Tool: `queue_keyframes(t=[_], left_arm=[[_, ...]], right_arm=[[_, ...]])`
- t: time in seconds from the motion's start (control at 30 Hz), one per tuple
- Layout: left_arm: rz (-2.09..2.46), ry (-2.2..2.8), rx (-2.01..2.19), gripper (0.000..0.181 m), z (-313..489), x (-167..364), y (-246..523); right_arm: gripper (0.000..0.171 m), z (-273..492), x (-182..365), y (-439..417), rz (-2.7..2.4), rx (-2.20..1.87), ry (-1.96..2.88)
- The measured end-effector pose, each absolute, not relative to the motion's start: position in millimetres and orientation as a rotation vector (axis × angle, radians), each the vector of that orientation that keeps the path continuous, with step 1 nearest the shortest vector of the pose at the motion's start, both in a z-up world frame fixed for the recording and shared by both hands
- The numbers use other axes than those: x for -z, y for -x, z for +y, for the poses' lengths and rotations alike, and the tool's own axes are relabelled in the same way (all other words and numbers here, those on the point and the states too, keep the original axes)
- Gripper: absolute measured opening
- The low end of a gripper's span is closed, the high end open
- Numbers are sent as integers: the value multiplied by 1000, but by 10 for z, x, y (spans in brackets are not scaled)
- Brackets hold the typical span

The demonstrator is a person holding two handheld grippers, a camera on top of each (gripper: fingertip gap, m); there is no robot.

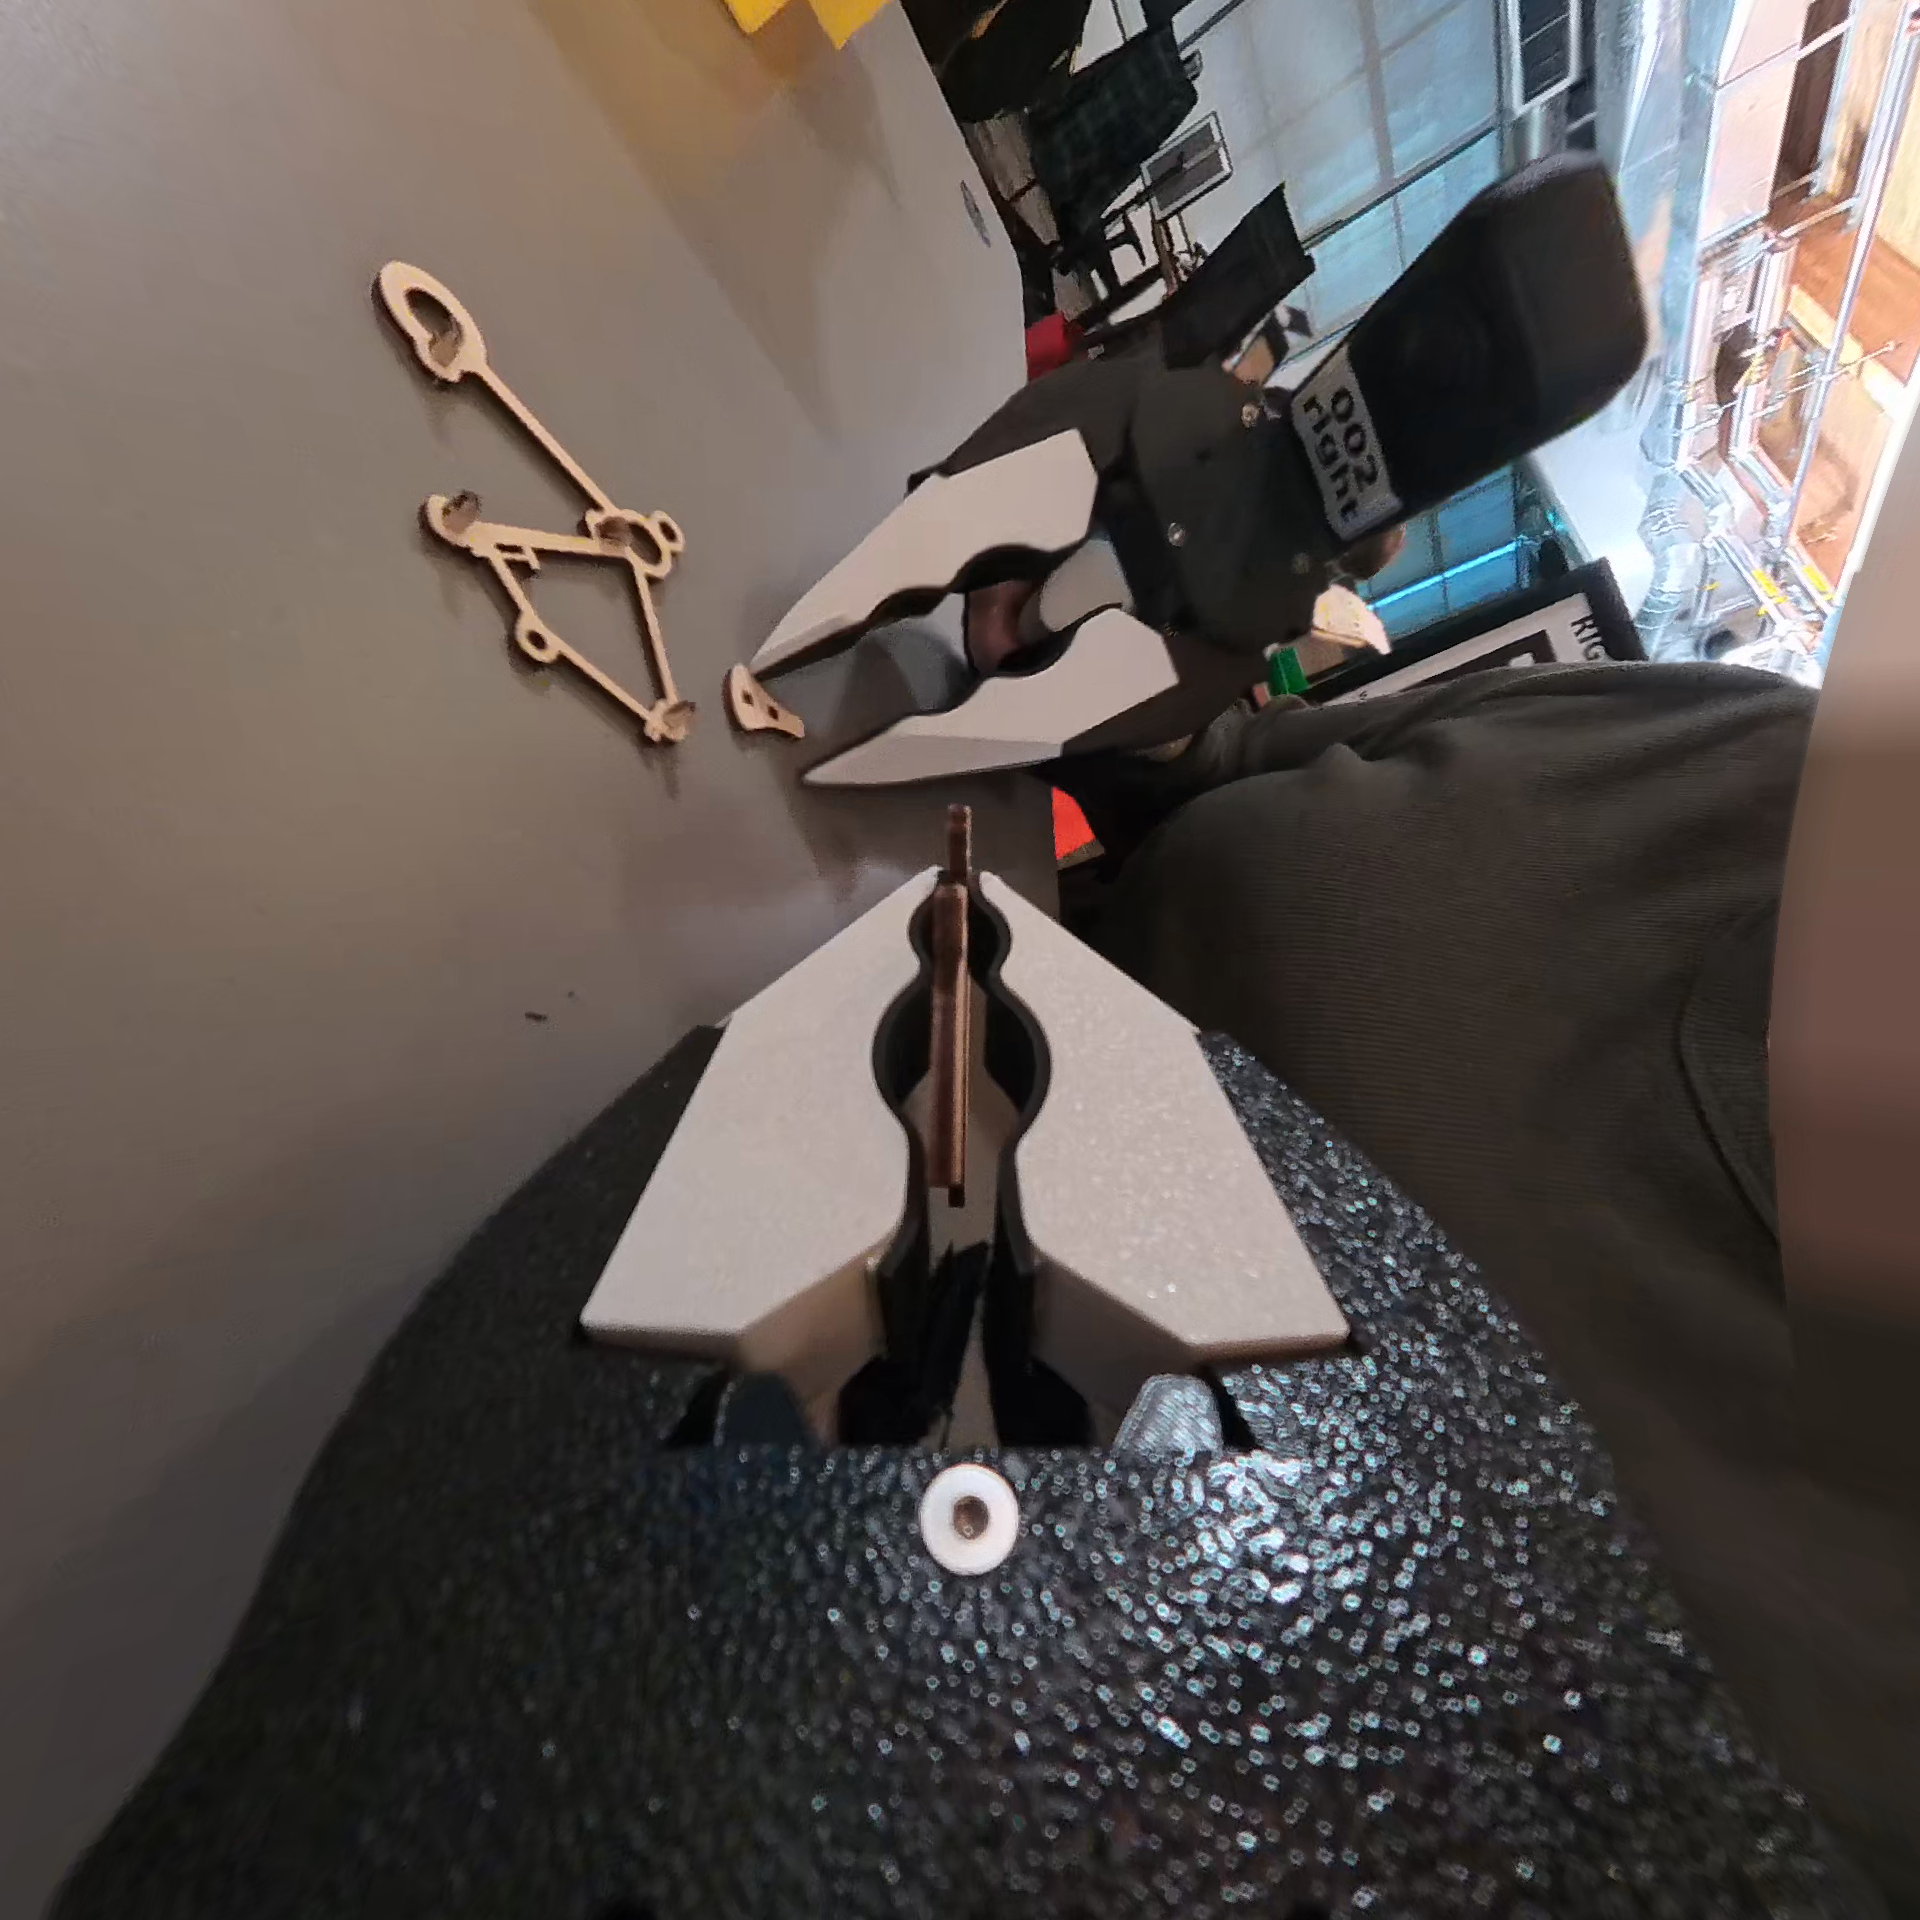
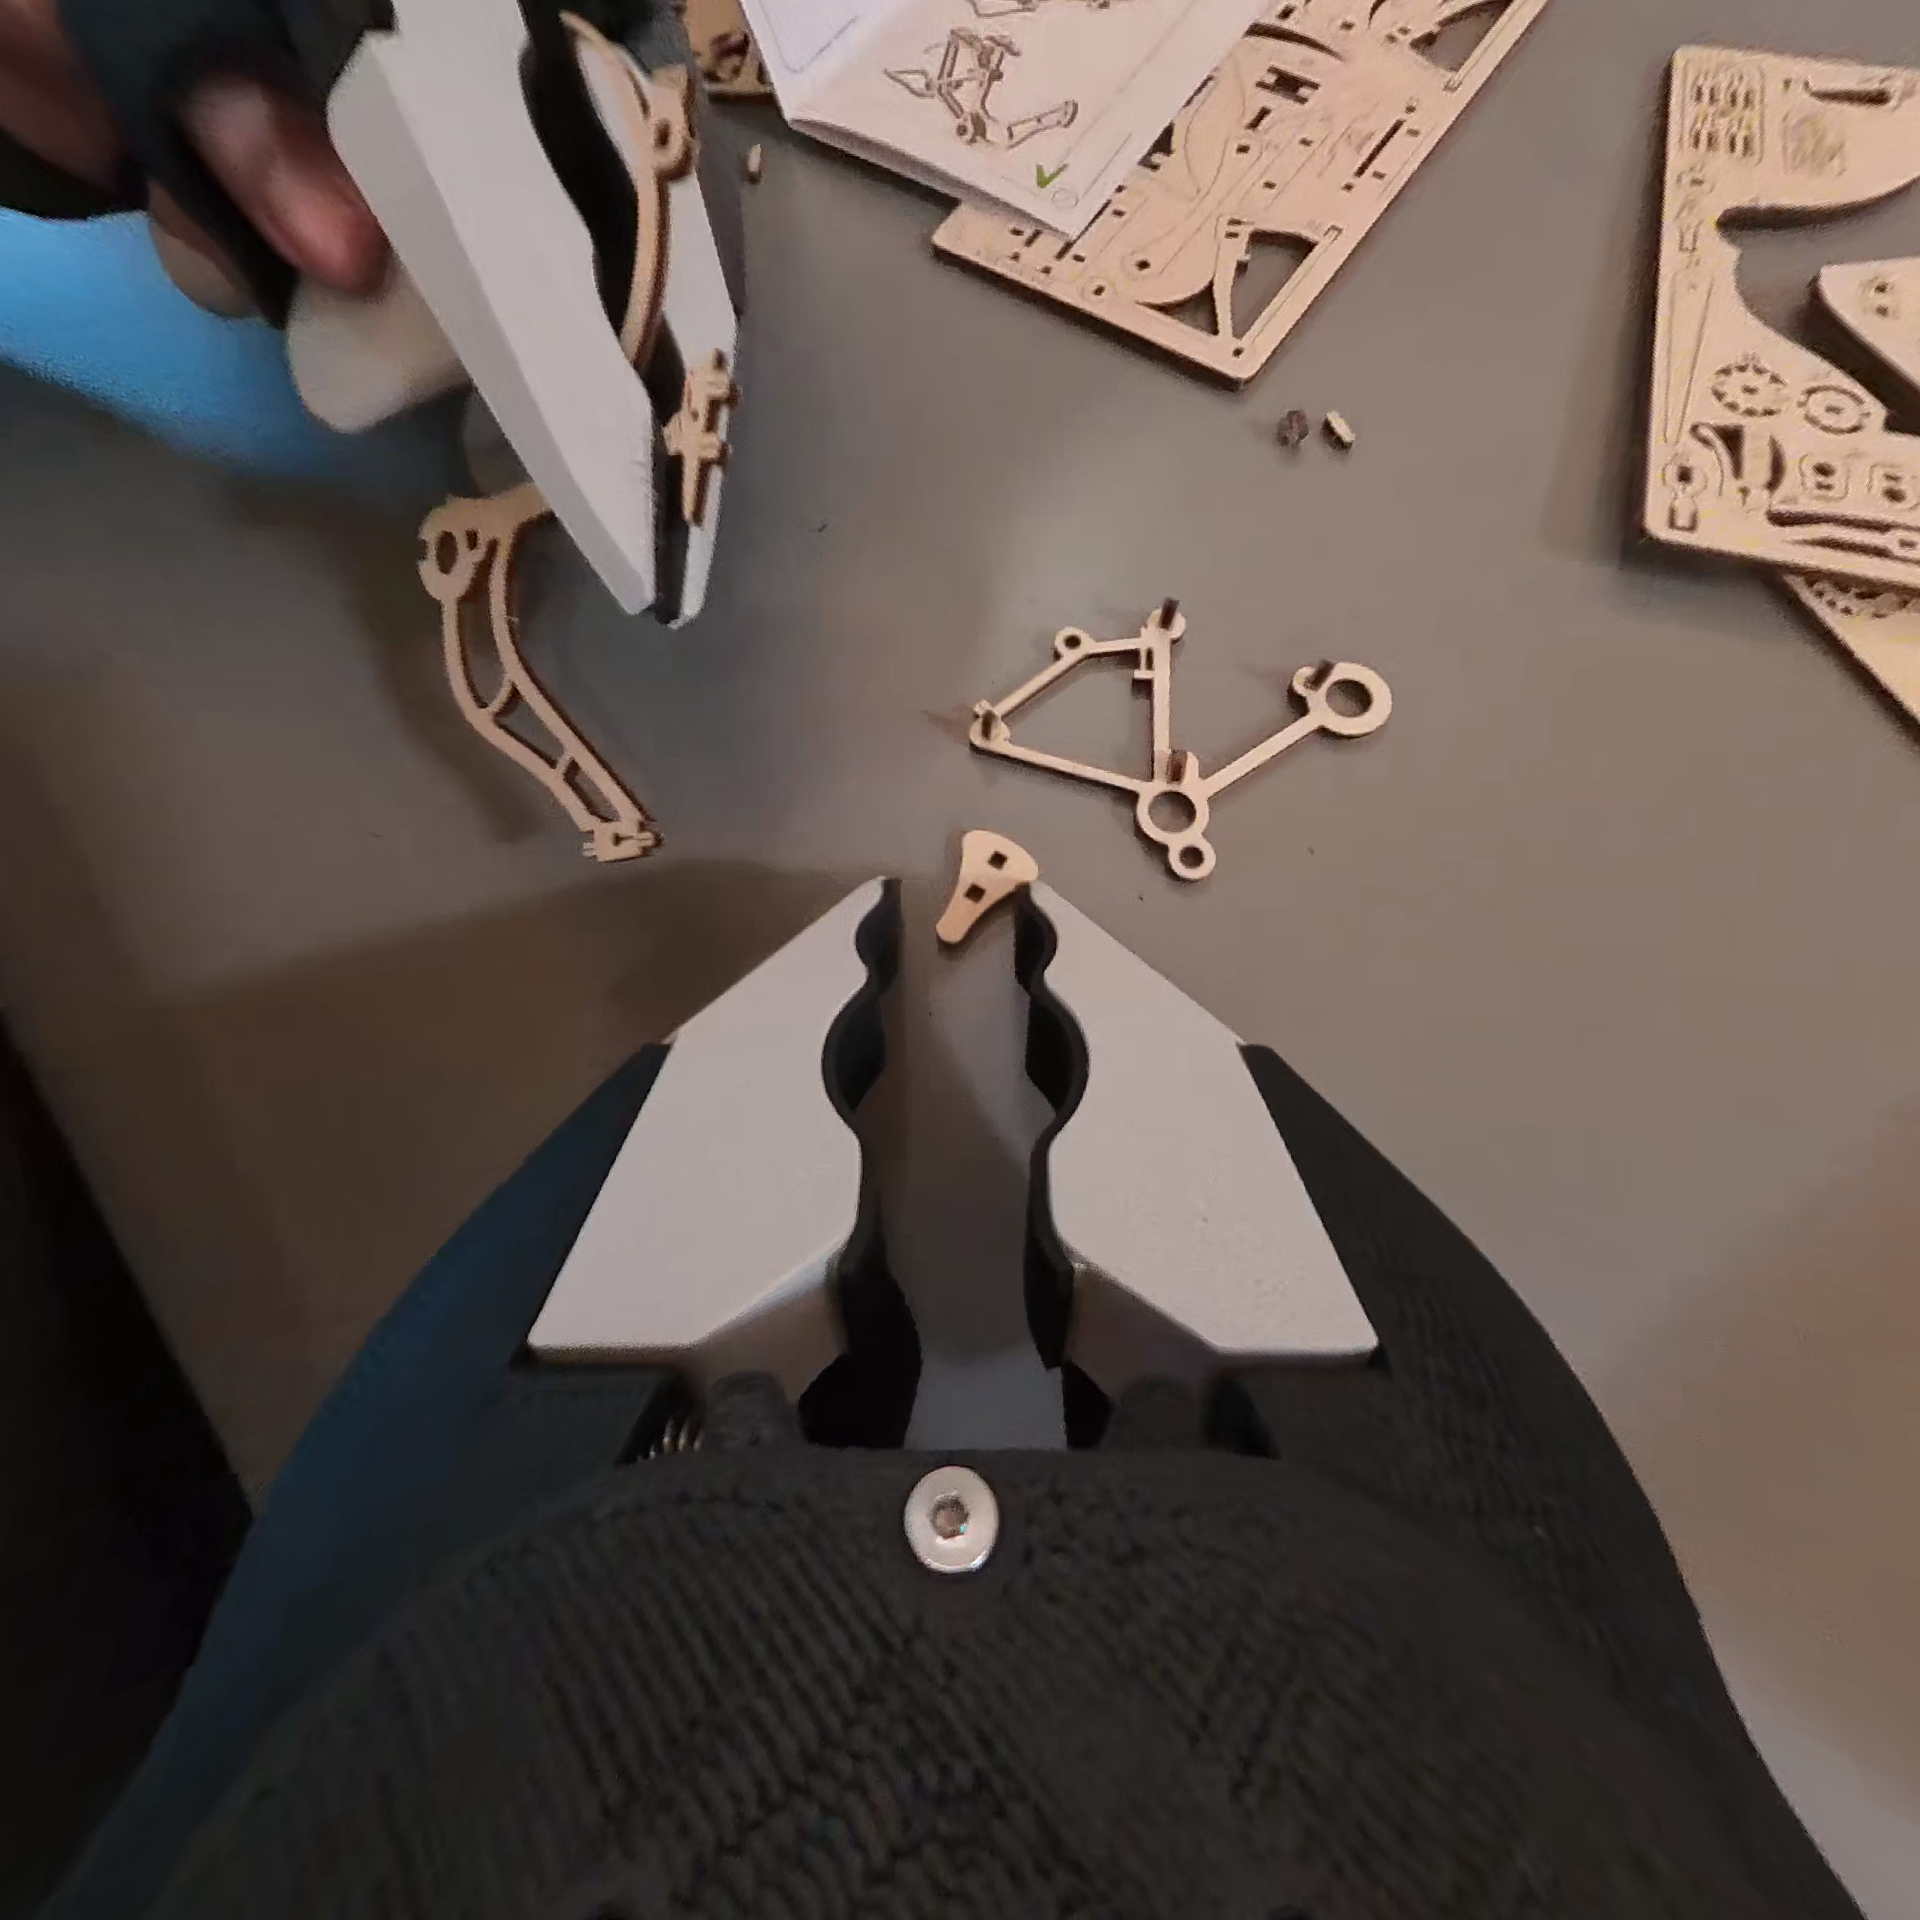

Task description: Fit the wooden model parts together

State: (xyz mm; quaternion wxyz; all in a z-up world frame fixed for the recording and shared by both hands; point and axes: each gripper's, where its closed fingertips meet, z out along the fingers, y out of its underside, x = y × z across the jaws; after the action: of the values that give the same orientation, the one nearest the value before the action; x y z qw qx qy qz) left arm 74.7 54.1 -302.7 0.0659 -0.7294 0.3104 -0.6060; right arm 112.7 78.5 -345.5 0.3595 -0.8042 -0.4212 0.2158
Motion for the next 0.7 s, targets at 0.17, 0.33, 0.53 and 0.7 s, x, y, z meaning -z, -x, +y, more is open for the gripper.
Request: queue_keyframes(t=[0.17,0.33,0.53,0.7], left_arm=[[846,2192,1735,0,558,2967,-703],[619,2027,1815,0,565,2717,-631],[241,1769,2013,0,713,2410,-604],[149,1702,2098,0,794,2350,-752]], right_arm=[[6,648,3457,-970,-1296,-625,1956],[39,515,3114,-918,-1416,-767,1681],[57,307,2650,-907,-1605,-445,992],[58,360,2582,-758,-1731,5,515]])
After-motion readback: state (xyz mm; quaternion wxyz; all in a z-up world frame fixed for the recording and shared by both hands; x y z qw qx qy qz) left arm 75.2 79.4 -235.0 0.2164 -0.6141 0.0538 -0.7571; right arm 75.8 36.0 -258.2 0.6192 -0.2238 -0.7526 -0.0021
